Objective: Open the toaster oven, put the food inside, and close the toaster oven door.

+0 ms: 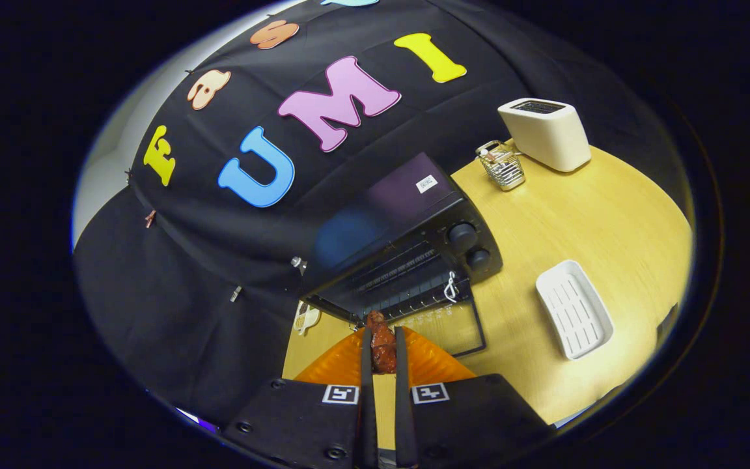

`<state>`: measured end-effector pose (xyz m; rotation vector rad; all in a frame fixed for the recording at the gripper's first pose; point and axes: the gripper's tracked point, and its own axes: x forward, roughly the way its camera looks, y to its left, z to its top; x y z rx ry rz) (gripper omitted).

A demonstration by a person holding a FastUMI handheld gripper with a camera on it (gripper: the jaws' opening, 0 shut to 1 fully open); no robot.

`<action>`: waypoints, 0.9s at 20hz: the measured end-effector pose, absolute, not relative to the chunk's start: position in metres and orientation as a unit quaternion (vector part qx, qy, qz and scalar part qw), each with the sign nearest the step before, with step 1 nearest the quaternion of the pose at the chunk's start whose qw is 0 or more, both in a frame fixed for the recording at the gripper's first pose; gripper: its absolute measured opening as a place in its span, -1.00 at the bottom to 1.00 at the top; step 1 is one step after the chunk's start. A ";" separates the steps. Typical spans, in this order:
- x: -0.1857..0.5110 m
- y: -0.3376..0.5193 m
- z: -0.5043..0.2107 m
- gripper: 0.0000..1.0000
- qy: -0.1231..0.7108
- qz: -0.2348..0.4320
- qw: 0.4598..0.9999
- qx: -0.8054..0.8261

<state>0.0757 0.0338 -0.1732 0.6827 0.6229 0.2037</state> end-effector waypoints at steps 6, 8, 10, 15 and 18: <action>0.140 0.063 -0.204 -0.70 0.268 0.101 0.897 0.338; 0.161 0.071 -0.214 -0.70 0.242 0.102 0.895 0.360; 0.176 0.075 -0.228 -0.70 0.225 0.087 0.891 0.385; 0.198 0.085 -0.251 -0.70 0.188 0.065 0.881 0.429; 0.210 0.092 -0.255 -0.70 0.174 0.062 0.893 0.411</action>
